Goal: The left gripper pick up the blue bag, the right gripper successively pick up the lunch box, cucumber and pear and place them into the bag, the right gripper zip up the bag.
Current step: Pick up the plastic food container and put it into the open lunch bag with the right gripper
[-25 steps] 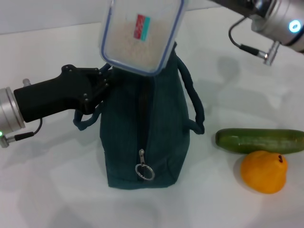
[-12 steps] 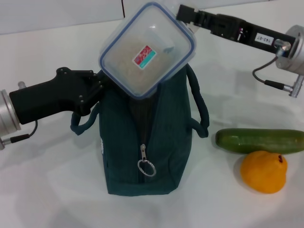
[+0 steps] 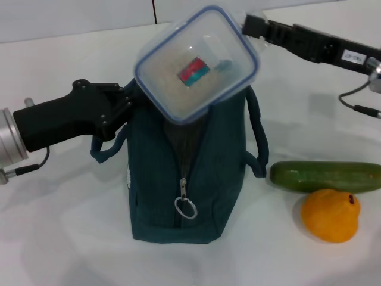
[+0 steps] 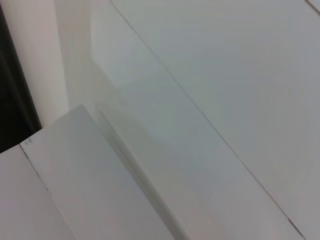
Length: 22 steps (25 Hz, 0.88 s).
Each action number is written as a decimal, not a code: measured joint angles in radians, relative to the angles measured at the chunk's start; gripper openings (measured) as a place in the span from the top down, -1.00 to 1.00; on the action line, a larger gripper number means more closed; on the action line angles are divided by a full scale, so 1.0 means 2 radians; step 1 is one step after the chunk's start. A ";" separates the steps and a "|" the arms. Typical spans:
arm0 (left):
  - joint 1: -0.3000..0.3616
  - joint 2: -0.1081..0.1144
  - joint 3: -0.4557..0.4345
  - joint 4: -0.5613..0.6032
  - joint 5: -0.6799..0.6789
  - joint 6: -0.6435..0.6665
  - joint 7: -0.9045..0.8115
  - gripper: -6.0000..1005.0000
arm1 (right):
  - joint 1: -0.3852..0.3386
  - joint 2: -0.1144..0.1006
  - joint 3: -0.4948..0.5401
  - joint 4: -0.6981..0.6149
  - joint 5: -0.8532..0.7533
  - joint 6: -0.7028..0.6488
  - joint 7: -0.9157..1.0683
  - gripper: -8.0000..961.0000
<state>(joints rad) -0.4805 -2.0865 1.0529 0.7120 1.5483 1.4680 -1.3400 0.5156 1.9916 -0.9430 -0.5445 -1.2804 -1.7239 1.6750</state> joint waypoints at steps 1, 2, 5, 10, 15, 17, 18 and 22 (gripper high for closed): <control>0.000 0.000 0.000 0.000 0.000 0.000 0.000 0.89 | -0.001 -0.002 0.003 -0.002 0.000 -0.004 0.001 0.78; 0.000 0.000 0.000 0.000 -0.001 0.000 0.000 0.89 | -0.002 -0.004 0.006 -0.003 0.000 -0.007 0.002 0.78; 0.000 0.000 -0.002 0.000 -0.001 -0.002 0.000 0.89 | -0.002 -0.009 0.010 -0.003 0.001 -0.016 0.004 0.78; -0.001 0.000 -0.002 0.000 0.000 -0.010 0.000 0.90 | -0.001 -0.023 0.010 -0.006 0.004 -0.025 0.018 0.79; -0.002 0.000 -0.001 0.000 0.000 -0.021 0.000 0.90 | 0.002 -0.031 0.008 -0.010 0.001 -0.029 0.031 0.78; -0.003 0.000 0.000 0.000 0.001 -0.024 0.000 0.89 | 0.002 -0.037 0.005 -0.024 -0.016 -0.029 0.044 0.78; -0.004 0.000 0.001 -0.001 0.001 -0.025 0.000 0.89 | 0.002 -0.038 0.005 -0.030 -0.024 -0.029 0.049 0.78; -0.006 0.000 0.001 -0.001 0.001 -0.026 0.000 0.89 | 0.002 -0.039 0.007 -0.059 -0.070 -0.021 0.066 0.78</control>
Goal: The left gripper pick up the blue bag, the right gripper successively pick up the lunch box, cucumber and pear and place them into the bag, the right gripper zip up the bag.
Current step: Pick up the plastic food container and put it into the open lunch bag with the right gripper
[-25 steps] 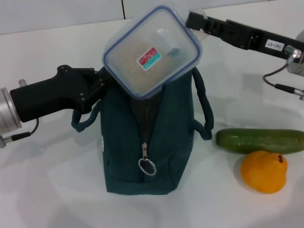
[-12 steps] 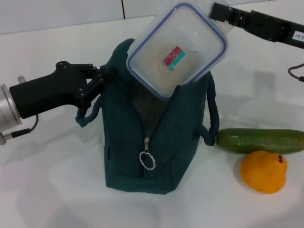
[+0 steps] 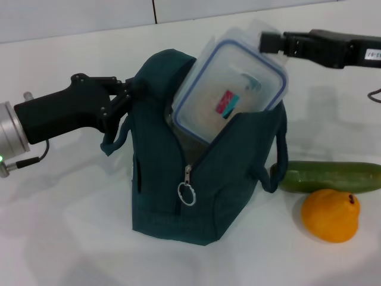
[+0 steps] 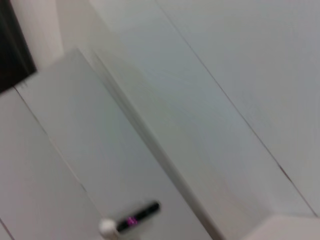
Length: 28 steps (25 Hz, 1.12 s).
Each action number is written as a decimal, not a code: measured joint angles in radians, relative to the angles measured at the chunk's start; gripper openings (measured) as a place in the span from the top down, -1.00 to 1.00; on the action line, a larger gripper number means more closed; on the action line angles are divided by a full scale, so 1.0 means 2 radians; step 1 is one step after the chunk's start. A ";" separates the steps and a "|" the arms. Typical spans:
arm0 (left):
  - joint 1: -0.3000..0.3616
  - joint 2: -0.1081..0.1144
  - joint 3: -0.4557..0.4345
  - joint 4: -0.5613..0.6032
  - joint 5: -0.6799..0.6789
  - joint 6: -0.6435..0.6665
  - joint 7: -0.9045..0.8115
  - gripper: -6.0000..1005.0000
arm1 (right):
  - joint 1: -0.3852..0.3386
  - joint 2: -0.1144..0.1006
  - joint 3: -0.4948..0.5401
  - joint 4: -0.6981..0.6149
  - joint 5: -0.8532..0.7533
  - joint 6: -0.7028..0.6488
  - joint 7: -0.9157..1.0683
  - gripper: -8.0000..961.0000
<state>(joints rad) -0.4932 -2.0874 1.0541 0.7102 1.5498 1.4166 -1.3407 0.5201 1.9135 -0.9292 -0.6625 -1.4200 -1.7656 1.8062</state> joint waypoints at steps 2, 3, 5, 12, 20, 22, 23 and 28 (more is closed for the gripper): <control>-0.002 0.000 0.000 0.000 0.000 0.000 0.000 0.89 | 0.000 0.002 0.000 -0.008 -0.023 0.013 0.000 0.78; -0.002 0.000 0.000 0.000 0.000 0.000 0.000 0.89 | 0.000 0.003 -0.001 -0.011 -0.034 0.019 0.000 0.78; -0.002 0.000 0.000 0.000 0.000 -0.001 0.000 0.89 | 0.002 0.008 -0.002 -0.022 -0.062 0.035 -0.001 0.78; -0.010 0.000 0.001 -0.001 0.001 -0.003 0.000 0.89 | 0.018 0.032 -0.016 -0.042 -0.098 0.081 -0.017 0.78; -0.015 0.000 0.000 -0.001 0.001 -0.004 0.000 0.89 | 0.042 0.048 -0.038 -0.070 -0.116 0.091 -0.021 0.78; -0.016 -0.001 -0.001 -0.001 0.001 -0.005 0.000 0.89 | 0.046 0.048 -0.040 -0.073 -0.115 0.087 -0.023 0.78; -0.016 -0.001 -0.001 -0.001 0.001 -0.007 0.000 0.89 | 0.047 0.048 -0.039 -0.075 -0.113 0.085 -0.025 0.74; -0.015 -0.001 -0.001 -0.001 0.000 -0.017 0.000 0.89 | 0.033 0.044 -0.033 -0.101 -0.079 0.078 -0.038 0.56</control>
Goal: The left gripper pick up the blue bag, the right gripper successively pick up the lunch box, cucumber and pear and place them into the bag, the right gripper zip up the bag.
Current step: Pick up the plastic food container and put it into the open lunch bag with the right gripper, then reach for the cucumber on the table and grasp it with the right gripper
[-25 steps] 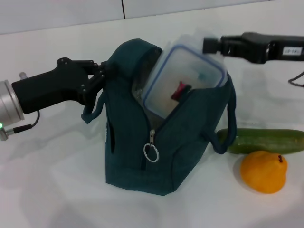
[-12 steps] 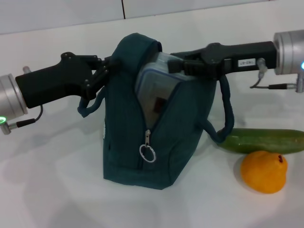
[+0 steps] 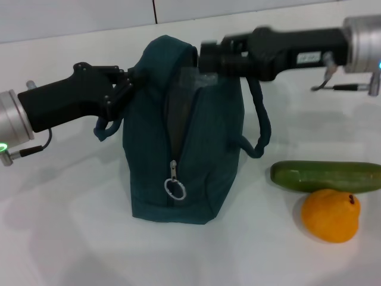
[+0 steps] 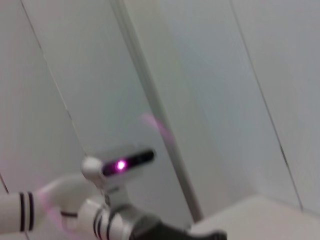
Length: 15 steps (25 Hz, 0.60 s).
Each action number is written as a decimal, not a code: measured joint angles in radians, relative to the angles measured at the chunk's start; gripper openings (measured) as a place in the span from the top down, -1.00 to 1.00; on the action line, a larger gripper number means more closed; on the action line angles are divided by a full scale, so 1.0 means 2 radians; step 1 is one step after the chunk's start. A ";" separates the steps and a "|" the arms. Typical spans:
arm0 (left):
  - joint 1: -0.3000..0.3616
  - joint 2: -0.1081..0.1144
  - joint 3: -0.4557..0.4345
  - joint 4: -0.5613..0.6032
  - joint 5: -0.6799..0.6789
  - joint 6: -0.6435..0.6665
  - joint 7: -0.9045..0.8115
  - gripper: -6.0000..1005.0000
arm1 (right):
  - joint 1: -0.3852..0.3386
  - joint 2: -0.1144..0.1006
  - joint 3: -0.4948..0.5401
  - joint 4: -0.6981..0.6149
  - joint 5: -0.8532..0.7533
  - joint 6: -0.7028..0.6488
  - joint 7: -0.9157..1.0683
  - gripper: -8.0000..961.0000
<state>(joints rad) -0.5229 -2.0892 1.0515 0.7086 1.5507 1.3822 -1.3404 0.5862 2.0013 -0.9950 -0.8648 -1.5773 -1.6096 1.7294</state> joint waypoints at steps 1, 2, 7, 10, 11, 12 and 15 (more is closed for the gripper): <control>0.001 0.000 0.000 0.000 -0.002 0.000 0.001 0.89 | -0.004 -0.003 0.002 -0.008 0.008 -0.005 0.000 0.52; 0.002 0.000 0.000 0.000 -0.004 0.000 0.002 0.89 | -0.007 -0.006 0.007 -0.017 0.015 -0.010 0.000 0.48; 0.003 0.000 0.000 -0.007 -0.017 0.000 0.011 0.90 | -0.036 -0.033 0.068 -0.112 0.016 -0.092 0.026 0.20; 0.003 0.000 0.000 -0.009 -0.020 -0.001 0.014 0.90 | -0.055 -0.053 0.106 -0.168 -0.027 -0.124 0.046 -0.05; 0.004 0.000 0.000 -0.011 -0.021 -0.001 0.015 0.90 | -0.061 -0.054 0.122 -0.182 -0.052 -0.129 0.049 -0.10; 0.004 0.000 0.000 -0.012 -0.022 -0.001 0.015 0.90 | -0.066 -0.053 0.136 -0.193 -0.073 -0.132 0.051 -0.14; 0.003 0.001 0.000 -0.014 -0.024 -0.001 0.015 0.90 | -0.084 -0.045 0.161 -0.221 -0.118 -0.143 0.055 -0.26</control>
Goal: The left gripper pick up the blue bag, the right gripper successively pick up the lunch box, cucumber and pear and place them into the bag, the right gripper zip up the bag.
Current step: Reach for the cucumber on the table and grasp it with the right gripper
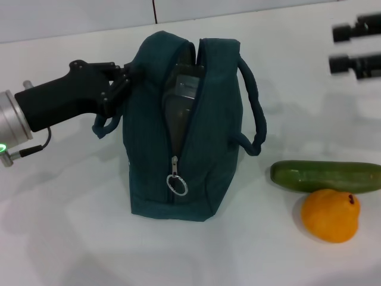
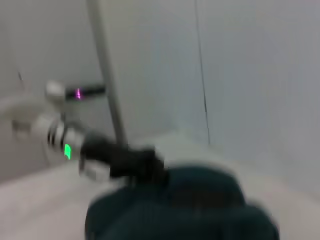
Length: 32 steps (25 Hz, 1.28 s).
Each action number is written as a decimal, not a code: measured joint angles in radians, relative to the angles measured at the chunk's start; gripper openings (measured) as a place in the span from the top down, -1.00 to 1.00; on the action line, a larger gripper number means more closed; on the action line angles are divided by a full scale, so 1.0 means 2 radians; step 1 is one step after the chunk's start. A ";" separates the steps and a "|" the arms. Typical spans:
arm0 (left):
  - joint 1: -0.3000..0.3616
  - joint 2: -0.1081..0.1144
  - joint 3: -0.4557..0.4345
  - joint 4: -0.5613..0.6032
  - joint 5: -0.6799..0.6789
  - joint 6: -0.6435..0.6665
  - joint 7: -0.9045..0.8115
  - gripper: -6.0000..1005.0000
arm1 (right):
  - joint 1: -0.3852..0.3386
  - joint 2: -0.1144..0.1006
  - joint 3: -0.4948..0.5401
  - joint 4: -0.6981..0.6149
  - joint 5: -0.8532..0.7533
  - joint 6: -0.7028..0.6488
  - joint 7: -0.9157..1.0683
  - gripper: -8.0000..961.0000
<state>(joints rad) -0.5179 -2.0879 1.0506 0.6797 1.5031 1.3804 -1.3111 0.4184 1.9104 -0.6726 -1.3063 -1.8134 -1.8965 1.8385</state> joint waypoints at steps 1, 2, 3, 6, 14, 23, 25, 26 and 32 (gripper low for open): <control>0.000 0.000 0.000 0.000 0.000 0.000 0.001 0.90 | -0.005 0.003 0.000 -0.009 -0.016 -0.006 0.000 -0.30; -0.001 0.000 0.000 -0.001 0.000 0.000 0.002 0.90 | -0.009 0.006 -0.001 -0.018 -0.035 -0.010 0.000 -0.35; -0.002 0.000 0.000 -0.004 -0.001 -0.001 0.007 0.90 | -0.012 0.010 -0.003 -0.027 -0.057 -0.012 0.000 -0.40; -0.006 0.000 0.000 -0.015 -0.011 -0.004 0.021 0.90 | -0.012 0.018 -0.008 -0.044 -0.114 -0.016 0.000 -0.51; -0.014 0.000 0.000 -0.032 -0.030 -0.012 0.032 0.90 | 0.019 -0.002 -0.006 -0.043 -0.229 -0.036 0.008 -0.82; -0.017 -0.001 0.000 -0.032 -0.034 -0.013 0.032 0.90 | 0.038 0.020 -0.096 -0.075 -0.362 -0.046 0.016 -0.81; -0.017 0.000 0.000 -0.032 -0.034 -0.014 0.032 0.90 | 0.038 0.025 -0.103 -0.086 -0.368 -0.043 0.017 -0.81; -0.016 0.000 0.000 -0.032 -0.034 -0.014 0.032 0.90 | 0.039 0.026 -0.105 -0.089 -0.369 -0.043 0.017 -0.81; -0.019 0.000 0.000 -0.030 -0.034 -0.019 0.033 0.90 | 0.043 0.037 -0.153 -0.094 -0.382 -0.038 0.028 -0.81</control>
<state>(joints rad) -0.5557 -2.0877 1.0508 0.6195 1.4342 1.3426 -1.2455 0.5040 1.9844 -0.9789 -1.4938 -2.5783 -1.9724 1.8949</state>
